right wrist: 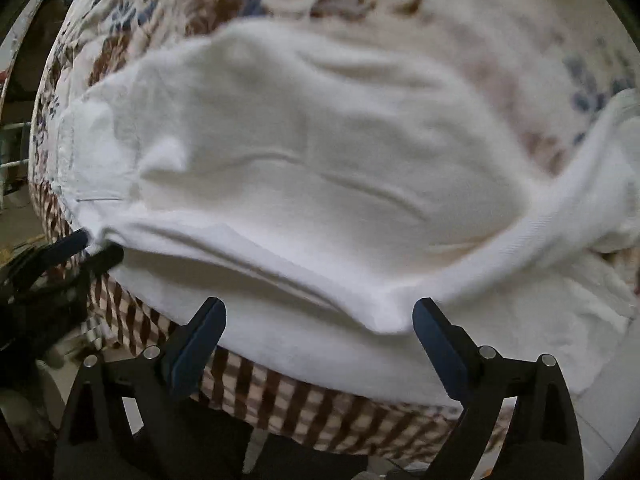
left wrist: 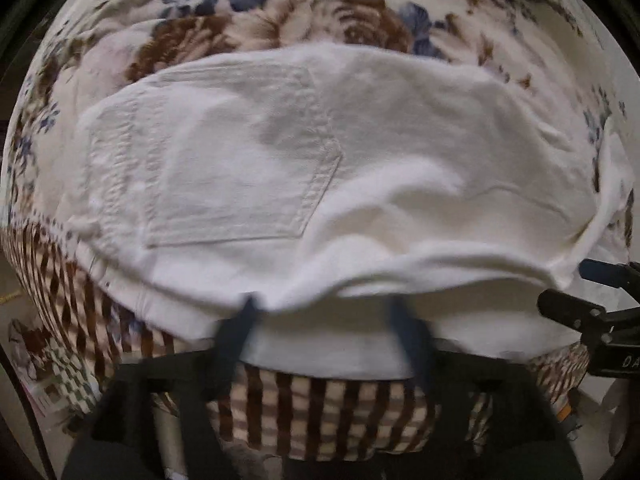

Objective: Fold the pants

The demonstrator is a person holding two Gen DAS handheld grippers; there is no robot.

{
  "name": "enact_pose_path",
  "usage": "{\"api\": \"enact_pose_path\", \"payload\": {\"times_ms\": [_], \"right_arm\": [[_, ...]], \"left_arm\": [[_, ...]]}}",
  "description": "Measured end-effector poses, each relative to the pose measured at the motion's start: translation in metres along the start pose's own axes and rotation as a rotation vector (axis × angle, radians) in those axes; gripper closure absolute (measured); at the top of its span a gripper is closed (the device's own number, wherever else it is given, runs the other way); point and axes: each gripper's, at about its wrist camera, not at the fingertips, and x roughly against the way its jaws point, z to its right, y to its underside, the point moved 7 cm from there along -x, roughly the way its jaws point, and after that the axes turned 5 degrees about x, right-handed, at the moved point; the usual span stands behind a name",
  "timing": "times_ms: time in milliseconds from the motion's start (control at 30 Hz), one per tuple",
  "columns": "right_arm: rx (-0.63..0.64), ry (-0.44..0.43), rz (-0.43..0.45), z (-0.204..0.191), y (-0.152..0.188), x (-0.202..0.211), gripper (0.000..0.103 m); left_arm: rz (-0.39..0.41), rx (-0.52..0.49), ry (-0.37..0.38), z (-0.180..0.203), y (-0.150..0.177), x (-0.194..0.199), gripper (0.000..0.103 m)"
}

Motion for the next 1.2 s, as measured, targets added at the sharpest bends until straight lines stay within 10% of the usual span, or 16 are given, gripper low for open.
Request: {"api": "enact_pose_path", "payload": {"times_ms": [333,800,900,933,967,1200], "right_arm": [[-0.294,0.253,0.185,0.112,-0.022,0.086,0.006],[-0.574,0.362,0.114,0.276,-0.103,0.041,0.01],[-0.596,0.356,0.064,0.292,-0.105,0.025,0.048],[-0.607,0.339,0.071,0.295,-0.102,0.024,0.084],[-0.626,0.317,0.093,0.296,-0.096,0.026,0.094],[-0.914,0.089,0.422,0.305,0.022,0.103,0.096]], "left_arm": [[0.168,0.133,-0.123,-0.014,-0.037,0.051,0.011],[0.174,0.164,-0.199,-0.026,-0.08,0.012,0.011],[0.144,0.171,-0.212,-0.029,-0.073,0.004,0.011],[0.137,0.174,-0.213,-0.03,-0.07,0.003,0.011],[0.131,0.178,-0.214,-0.031,-0.067,0.003,0.011],[0.109,0.248,-0.124,-0.042,-0.039,0.018,0.011]]}}
